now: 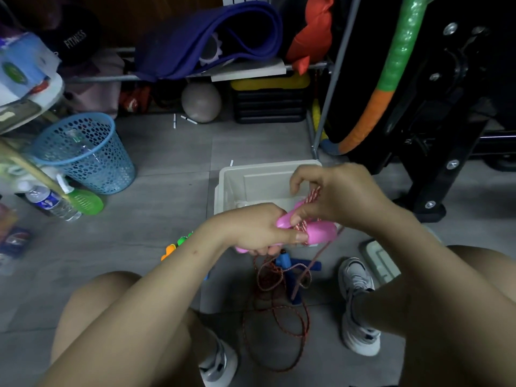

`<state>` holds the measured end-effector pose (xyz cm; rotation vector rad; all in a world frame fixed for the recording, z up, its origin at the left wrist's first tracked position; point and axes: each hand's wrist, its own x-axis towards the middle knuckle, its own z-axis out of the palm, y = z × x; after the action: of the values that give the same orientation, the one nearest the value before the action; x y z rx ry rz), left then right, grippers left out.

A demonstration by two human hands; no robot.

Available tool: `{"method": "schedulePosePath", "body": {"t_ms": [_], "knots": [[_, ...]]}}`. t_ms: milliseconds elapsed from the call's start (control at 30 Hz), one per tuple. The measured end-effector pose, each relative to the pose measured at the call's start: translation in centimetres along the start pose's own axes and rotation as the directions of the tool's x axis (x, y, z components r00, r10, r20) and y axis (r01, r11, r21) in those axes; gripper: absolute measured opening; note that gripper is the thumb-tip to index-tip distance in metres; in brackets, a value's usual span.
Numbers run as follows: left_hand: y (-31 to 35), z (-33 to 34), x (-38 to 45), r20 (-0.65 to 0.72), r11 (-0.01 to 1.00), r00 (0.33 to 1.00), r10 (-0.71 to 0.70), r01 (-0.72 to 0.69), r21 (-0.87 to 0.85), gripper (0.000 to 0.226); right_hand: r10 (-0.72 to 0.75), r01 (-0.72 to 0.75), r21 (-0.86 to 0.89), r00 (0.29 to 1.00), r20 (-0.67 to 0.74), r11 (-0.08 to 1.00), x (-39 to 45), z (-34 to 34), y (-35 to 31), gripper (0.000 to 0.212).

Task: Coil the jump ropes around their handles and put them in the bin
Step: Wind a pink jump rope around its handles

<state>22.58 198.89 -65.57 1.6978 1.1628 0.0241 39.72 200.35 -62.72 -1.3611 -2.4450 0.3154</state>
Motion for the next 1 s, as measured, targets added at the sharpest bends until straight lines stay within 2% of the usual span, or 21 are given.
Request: {"method": "schedulePosePath", "body": {"t_ms": [67,167,233,300,367,467,533,633,700,867,1000], "knots": [[0.1,-0.2,-0.1,0.055,0.999,0.998,-0.028,0.029,-0.033,0.03,0.036,-0.041,0.111,0.998,0.048,0.993,0.4,-0.4,0.3,0.037],[0.3,0.2,-0.2,0.142,0.999,0.989,-0.034,0.032,0.019,0.027,0.019,-0.129,0.412,0.965,0.262,0.902,0.7,0.3,0.8,0.03],[0.5,0.4,-0.4,0.202,1.0,0.979,-0.017,0.016,0.009,0.024,-0.103,-0.175,0.615,0.915,0.39,0.769,0.7,0.8,1.3,0.024],[0.7,0.2,-0.8,0.262,1.0,0.965,0.018,-0.011,-0.029,0.02,-0.195,-0.247,0.747,0.872,0.449,0.617,0.8,1.0,2.1,0.017],[0.7,0.0,-1.0,0.295,0.998,0.955,0.043,-0.027,-0.058,0.017,-0.219,-0.333,0.778,0.833,0.507,0.534,0.8,1.1,2.6,0.011],[0.2,0.2,-1.3,0.295,0.999,0.955,0.037,-0.028,-0.035,0.016,-0.178,-0.383,0.712,0.798,0.576,0.589,0.7,1.8,2.8,0.013],[0.0,0.3,-1.4,0.285,0.999,0.958,0.042,-0.036,-0.024,0.022,-0.125,-0.39,0.683,0.809,0.575,0.617,0.7,2.3,2.8,0.016],[-0.2,-0.2,-1.7,0.268,0.997,0.961,0.065,-0.052,-0.052,0.027,-0.083,-0.408,0.737,0.845,0.528,0.54,0.6,2.8,2.7,0.012],[-0.2,-0.3,-1.8,0.263,0.997,0.962,0.073,-0.064,-0.042,0.028,-0.107,-0.405,0.761,0.846,0.522,0.507,0.5,3.0,2.7,0.011],[-0.4,-0.6,-2.1,0.232,0.995,0.97,0.07,-0.052,-0.081,0.019,-0.148,-0.408,0.859,0.872,0.467,0.308,0.5,3.5,2.4,0.011],[-0.8,-1.2,-2.4,0.166,0.992,0.982,0.086,-0.069,-0.101,0.028,-0.12,-0.38,0.901,0.904,0.41,0.211,0.3,3.9,2.4,0.04]]}}
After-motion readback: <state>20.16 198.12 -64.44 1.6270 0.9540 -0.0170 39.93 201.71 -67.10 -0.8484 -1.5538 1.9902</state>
